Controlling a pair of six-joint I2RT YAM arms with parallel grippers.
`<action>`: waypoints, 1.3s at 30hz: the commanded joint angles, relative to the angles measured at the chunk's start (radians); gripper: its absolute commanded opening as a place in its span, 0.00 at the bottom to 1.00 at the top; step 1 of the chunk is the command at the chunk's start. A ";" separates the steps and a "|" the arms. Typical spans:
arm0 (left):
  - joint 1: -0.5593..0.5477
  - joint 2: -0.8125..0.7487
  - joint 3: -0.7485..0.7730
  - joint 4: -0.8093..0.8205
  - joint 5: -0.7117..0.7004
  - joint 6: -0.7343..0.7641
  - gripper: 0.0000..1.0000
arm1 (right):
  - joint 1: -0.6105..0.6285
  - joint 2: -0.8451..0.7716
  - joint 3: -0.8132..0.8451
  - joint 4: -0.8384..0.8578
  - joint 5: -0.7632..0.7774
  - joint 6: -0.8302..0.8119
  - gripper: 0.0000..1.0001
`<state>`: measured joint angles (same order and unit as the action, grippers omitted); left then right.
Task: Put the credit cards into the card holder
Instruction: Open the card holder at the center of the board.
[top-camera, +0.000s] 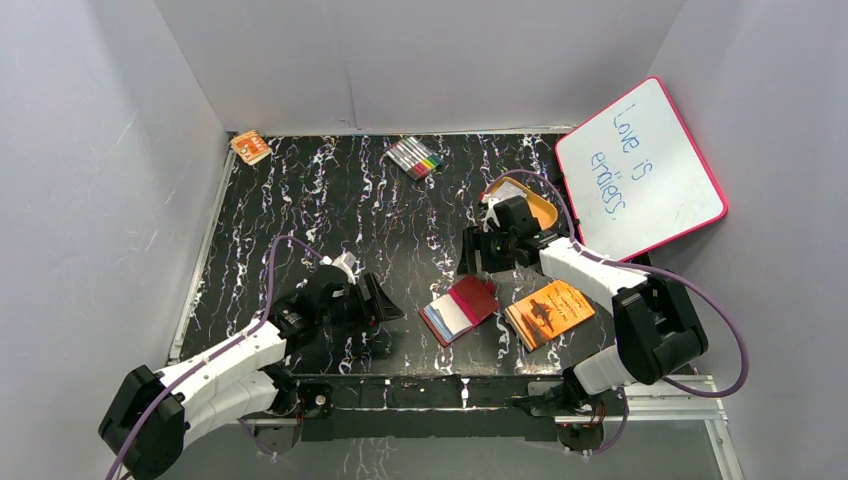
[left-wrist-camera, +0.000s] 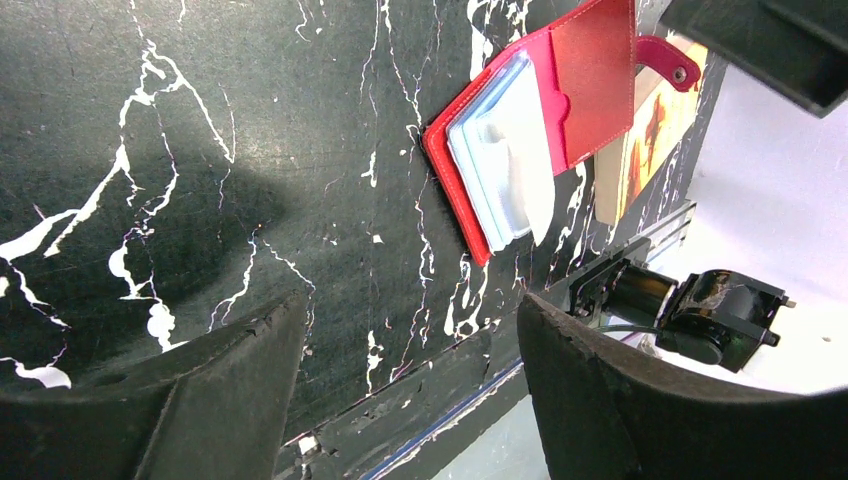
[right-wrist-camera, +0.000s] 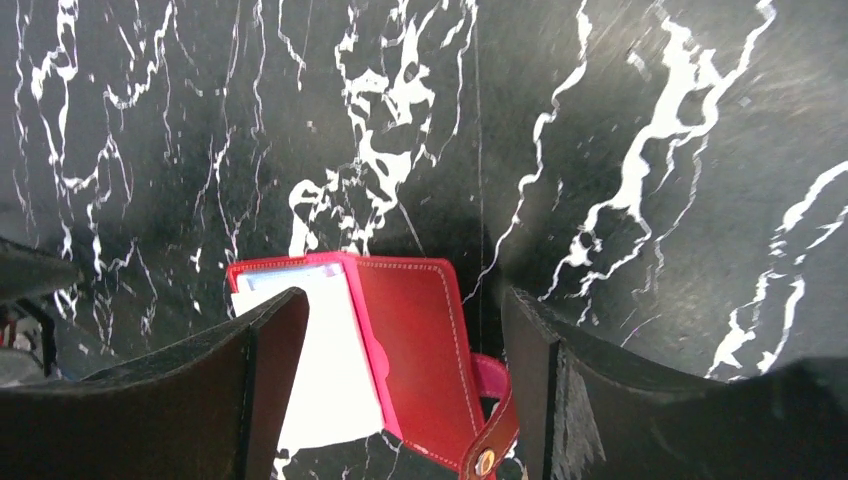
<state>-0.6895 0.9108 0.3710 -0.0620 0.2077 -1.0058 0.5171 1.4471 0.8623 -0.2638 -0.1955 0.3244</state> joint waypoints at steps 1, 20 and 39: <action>-0.005 -0.022 -0.011 -0.014 0.023 0.005 0.74 | -0.005 -0.001 -0.054 0.073 -0.096 0.016 0.77; -0.005 -0.012 -0.039 0.033 0.053 0.005 0.74 | 0.051 -0.158 -0.315 0.158 -0.133 0.239 0.48; -0.011 0.036 -0.004 0.087 0.071 -0.025 0.60 | 0.180 -0.112 -0.402 0.398 -0.154 0.462 0.00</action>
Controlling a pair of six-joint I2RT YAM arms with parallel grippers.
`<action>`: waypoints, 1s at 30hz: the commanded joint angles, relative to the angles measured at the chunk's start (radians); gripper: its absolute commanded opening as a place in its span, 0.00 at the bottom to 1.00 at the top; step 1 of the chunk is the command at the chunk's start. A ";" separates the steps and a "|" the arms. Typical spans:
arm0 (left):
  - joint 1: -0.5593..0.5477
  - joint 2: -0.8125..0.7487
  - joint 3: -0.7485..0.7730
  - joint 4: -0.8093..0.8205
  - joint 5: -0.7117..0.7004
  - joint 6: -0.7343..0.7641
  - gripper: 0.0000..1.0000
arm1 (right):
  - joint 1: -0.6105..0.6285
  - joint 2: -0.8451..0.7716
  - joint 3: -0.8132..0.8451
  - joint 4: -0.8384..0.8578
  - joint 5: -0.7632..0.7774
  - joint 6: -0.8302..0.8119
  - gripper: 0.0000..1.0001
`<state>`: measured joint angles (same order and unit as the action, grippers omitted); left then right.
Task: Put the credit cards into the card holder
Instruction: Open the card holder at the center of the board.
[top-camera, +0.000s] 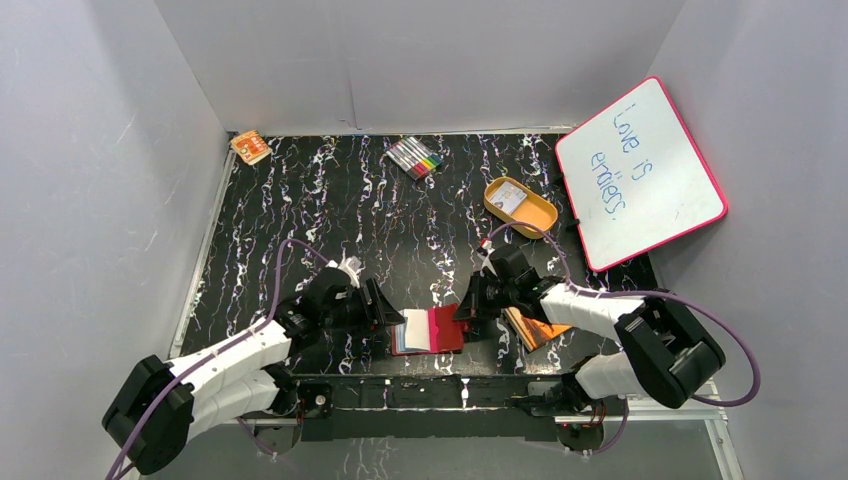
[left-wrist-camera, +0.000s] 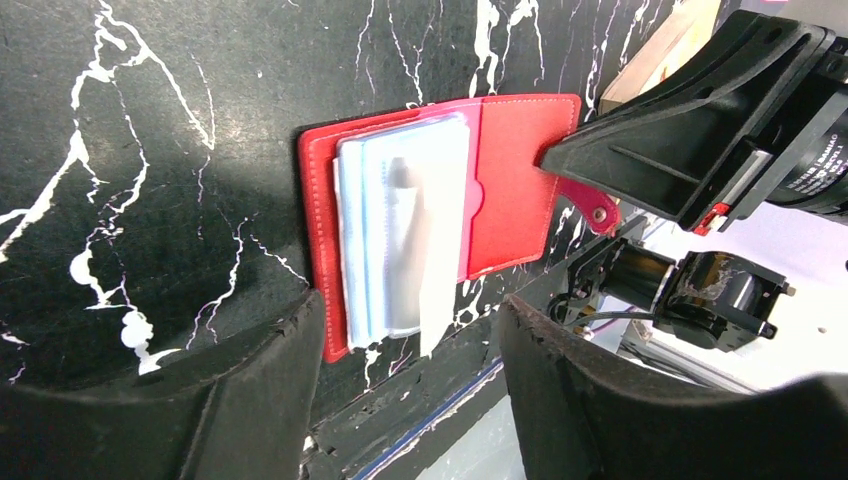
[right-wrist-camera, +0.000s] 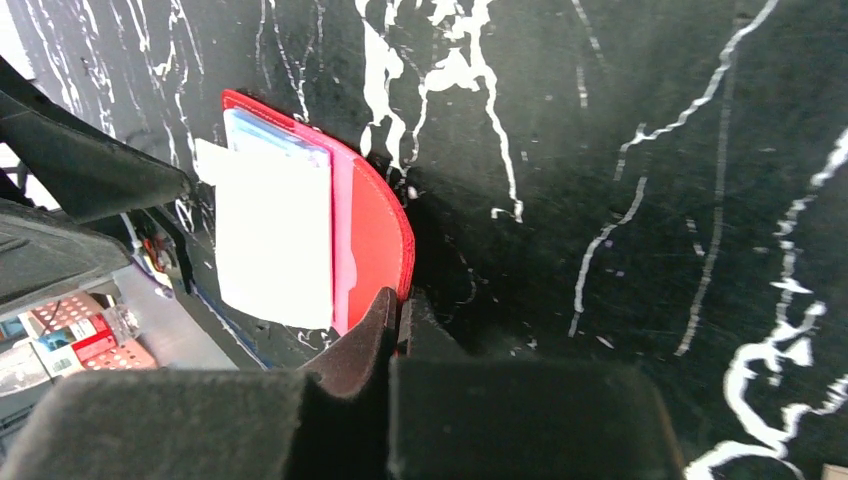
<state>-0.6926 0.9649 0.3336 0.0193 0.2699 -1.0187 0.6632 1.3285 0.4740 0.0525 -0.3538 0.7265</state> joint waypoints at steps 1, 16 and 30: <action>-0.009 -0.012 0.042 0.004 0.008 -0.011 0.59 | 0.043 0.009 -0.015 0.088 0.010 0.070 0.00; -0.062 0.149 0.115 -0.041 -0.047 0.026 0.57 | 0.062 0.040 -0.034 0.093 0.058 0.104 0.00; -0.089 0.211 0.133 0.013 -0.029 0.037 0.58 | 0.062 0.058 -0.040 0.112 0.053 0.111 0.00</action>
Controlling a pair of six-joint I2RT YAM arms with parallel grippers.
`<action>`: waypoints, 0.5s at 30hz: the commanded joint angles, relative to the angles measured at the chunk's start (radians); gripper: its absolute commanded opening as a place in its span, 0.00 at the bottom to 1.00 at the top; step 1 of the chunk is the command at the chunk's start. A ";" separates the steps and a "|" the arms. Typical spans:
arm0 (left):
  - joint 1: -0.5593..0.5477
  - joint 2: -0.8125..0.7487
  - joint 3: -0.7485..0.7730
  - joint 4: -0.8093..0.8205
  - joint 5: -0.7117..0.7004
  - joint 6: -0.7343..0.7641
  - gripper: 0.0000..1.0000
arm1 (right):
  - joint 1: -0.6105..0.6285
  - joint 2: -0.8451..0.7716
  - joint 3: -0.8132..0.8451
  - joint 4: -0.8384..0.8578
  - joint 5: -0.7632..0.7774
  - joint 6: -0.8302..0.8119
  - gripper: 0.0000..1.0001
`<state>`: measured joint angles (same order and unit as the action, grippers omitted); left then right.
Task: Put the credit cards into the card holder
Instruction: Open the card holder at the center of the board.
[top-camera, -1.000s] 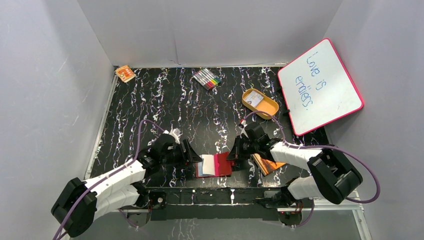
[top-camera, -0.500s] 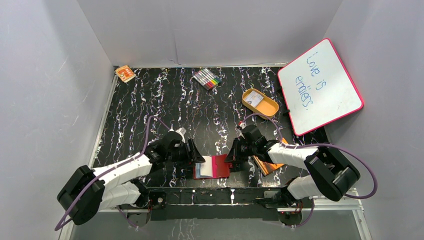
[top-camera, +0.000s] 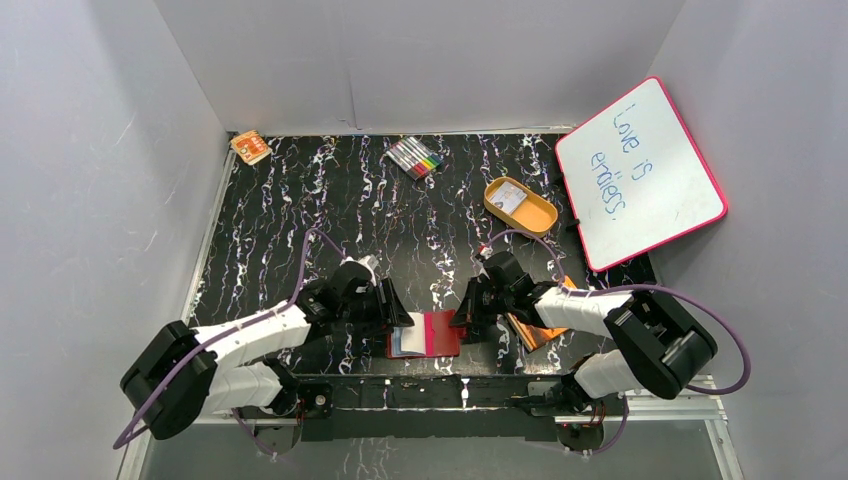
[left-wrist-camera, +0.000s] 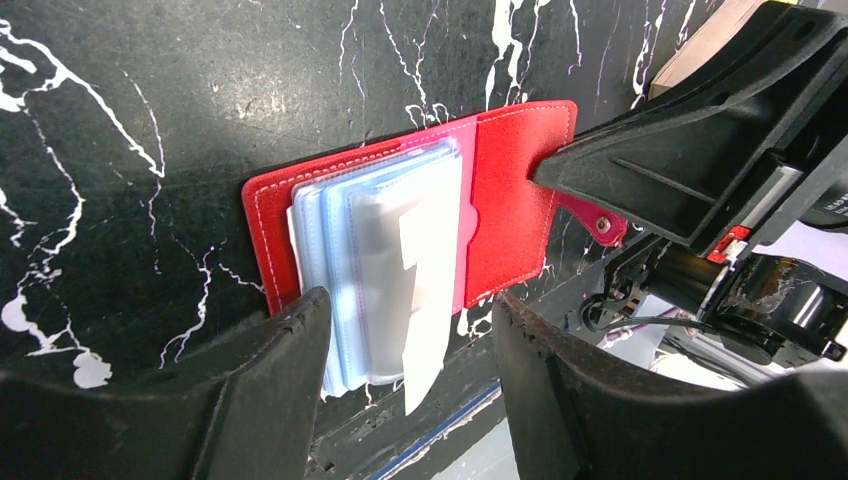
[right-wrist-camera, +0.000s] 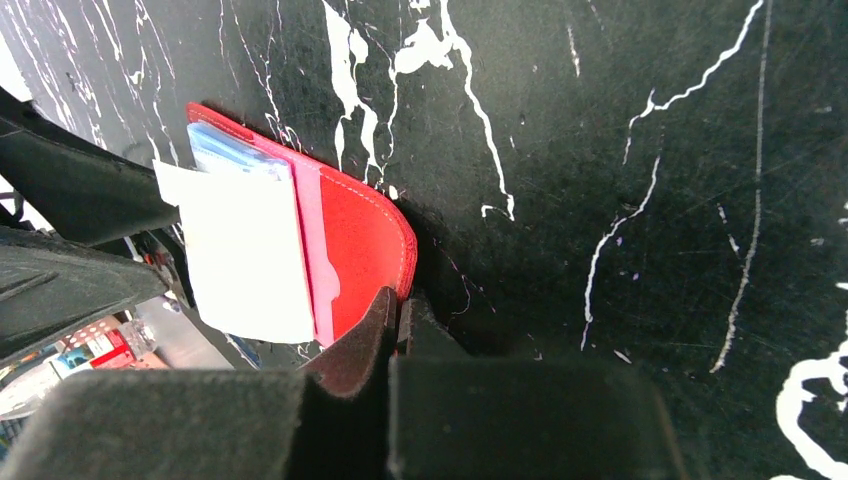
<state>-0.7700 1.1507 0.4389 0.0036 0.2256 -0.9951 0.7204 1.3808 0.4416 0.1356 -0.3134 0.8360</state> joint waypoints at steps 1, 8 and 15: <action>-0.015 0.035 0.027 0.032 0.018 0.013 0.58 | 0.005 0.007 -0.007 0.029 0.012 0.002 0.00; -0.033 0.089 0.033 0.058 0.033 0.013 0.57 | 0.005 0.013 -0.010 0.034 0.007 0.006 0.00; -0.044 0.140 0.059 0.104 0.074 0.018 0.57 | 0.004 0.030 -0.016 0.046 0.004 0.012 0.00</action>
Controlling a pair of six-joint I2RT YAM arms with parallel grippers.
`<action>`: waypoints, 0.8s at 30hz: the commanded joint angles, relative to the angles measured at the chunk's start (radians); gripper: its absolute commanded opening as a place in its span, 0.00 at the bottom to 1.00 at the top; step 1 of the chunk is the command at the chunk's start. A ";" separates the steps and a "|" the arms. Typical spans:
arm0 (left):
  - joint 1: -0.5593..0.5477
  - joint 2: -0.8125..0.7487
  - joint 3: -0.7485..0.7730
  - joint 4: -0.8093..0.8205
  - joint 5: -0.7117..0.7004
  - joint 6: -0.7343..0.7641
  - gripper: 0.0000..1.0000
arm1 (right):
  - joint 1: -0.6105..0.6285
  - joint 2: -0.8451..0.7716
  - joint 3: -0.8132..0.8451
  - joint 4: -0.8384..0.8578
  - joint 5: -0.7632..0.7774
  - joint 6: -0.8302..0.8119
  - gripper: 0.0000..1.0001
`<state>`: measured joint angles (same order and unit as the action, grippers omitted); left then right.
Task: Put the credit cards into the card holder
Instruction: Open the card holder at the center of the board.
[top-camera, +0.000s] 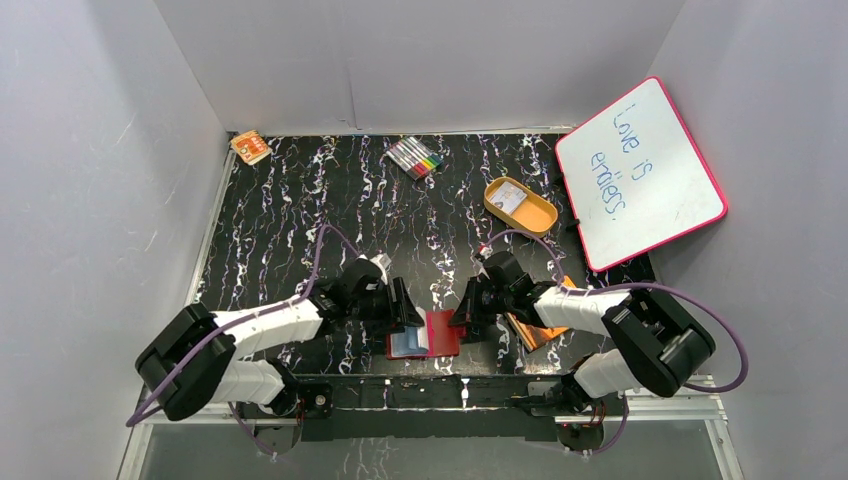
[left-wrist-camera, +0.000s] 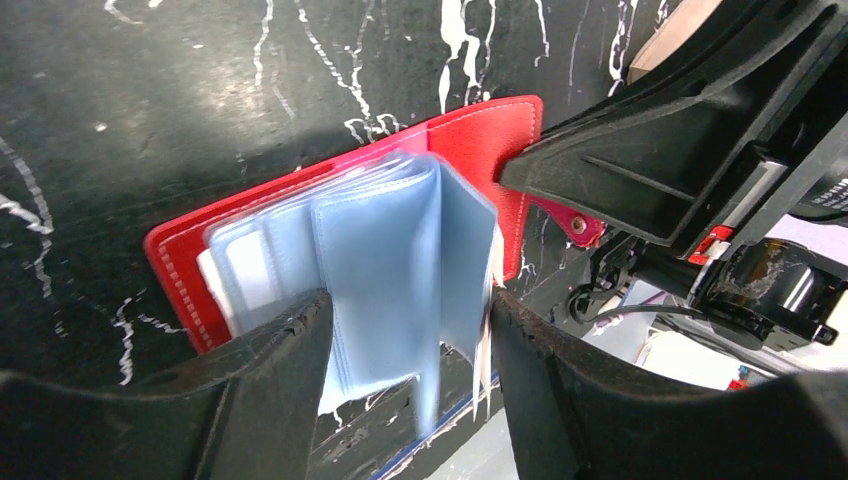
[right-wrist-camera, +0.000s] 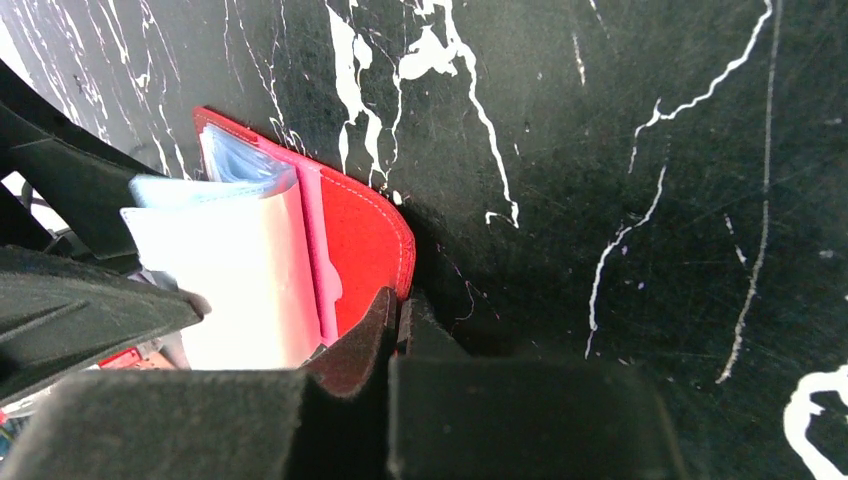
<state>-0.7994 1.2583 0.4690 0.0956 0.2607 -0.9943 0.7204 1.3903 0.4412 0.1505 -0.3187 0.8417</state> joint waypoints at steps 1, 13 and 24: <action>-0.017 0.039 0.034 0.023 0.049 0.020 0.57 | 0.005 0.022 -0.017 0.033 0.010 0.008 0.00; -0.043 0.141 0.121 0.121 0.122 0.040 0.54 | 0.005 0.047 -0.013 0.031 0.017 0.003 0.00; -0.048 0.196 0.172 0.102 0.105 0.071 0.54 | 0.005 -0.058 0.016 -0.142 0.143 -0.017 0.59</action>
<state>-0.8410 1.4506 0.6094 0.2089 0.3637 -0.9520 0.7273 1.3666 0.4500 0.1688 -0.3042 0.8650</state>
